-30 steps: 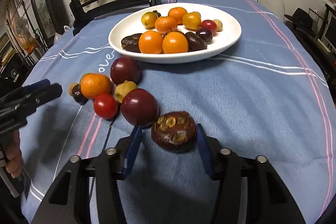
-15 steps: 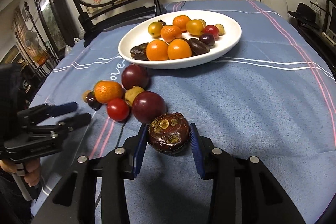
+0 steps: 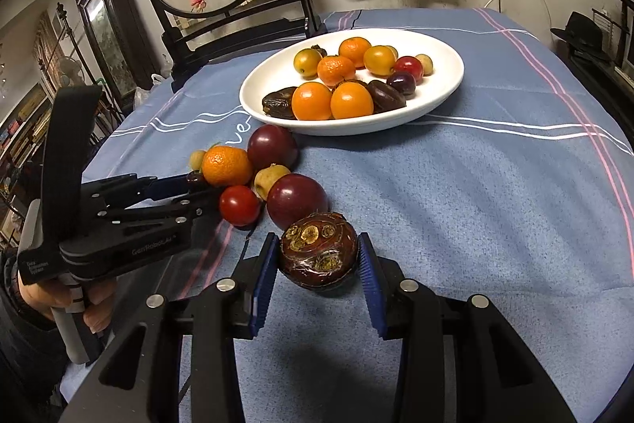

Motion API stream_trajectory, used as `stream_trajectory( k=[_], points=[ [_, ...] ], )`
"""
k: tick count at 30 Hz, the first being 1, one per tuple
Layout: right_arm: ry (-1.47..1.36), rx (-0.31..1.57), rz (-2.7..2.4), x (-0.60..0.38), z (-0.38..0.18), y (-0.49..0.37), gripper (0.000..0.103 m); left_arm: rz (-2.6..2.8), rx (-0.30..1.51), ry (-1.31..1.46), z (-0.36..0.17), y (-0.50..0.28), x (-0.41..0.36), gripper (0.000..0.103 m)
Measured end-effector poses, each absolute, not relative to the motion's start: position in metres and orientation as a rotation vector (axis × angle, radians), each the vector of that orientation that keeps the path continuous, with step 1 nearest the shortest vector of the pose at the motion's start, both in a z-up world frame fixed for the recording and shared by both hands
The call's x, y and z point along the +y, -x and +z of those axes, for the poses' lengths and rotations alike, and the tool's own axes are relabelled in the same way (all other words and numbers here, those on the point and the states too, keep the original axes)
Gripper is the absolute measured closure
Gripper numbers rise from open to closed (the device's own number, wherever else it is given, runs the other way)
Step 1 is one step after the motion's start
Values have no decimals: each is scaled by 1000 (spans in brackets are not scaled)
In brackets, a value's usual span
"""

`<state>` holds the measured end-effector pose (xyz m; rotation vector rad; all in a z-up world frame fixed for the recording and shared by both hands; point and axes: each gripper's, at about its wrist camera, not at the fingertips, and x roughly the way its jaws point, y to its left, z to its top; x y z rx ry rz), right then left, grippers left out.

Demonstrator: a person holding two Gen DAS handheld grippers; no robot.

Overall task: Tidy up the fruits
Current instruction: 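Grasp a large dark brown fruit with the right gripper while the left gripper grasps a dark red cherry, then lower the dark brown fruit and cherry onto the white plate and release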

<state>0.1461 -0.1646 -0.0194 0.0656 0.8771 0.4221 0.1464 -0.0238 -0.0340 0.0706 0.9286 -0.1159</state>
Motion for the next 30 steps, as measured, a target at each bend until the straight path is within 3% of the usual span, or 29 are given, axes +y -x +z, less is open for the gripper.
stream_trajectory(
  k=[2,15,24,30],
  points=[
    [-71,871,422,-166,-19,-146,62,-112,926,-71,-33,-144,-20,74],
    [-133,765,433,-170,10,-141,63,-239,829,-35,17,-114,-10,74],
    [-50,681,449,-145,63,-185,63,-244,781,-21,52,-177,-29,74],
    [-108,712,425,-147,48,-239,63,-170,825,23,38,-229,-28,74]
  ],
)
